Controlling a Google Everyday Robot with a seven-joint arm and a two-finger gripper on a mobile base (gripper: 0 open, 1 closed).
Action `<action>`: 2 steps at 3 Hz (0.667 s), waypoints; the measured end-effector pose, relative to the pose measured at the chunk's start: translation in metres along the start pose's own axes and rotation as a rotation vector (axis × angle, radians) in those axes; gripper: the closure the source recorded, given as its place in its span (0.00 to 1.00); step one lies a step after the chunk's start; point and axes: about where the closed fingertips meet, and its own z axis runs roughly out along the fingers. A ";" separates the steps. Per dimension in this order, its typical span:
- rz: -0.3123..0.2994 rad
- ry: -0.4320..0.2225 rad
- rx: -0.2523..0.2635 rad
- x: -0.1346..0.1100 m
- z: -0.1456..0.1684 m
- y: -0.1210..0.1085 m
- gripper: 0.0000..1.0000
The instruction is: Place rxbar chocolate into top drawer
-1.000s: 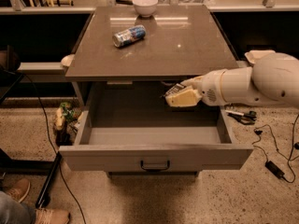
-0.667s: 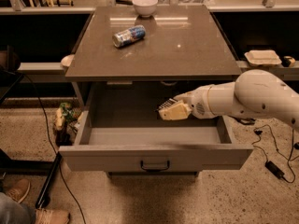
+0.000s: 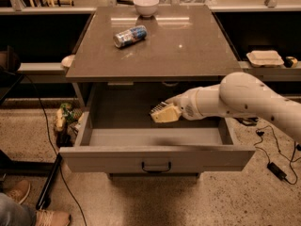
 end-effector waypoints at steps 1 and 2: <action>-0.029 0.016 -0.048 0.001 0.056 0.001 1.00; -0.055 0.033 -0.056 0.003 0.105 0.005 1.00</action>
Offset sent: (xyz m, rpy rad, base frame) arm 0.0661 0.1122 -0.1012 -0.0533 -0.0126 0.0927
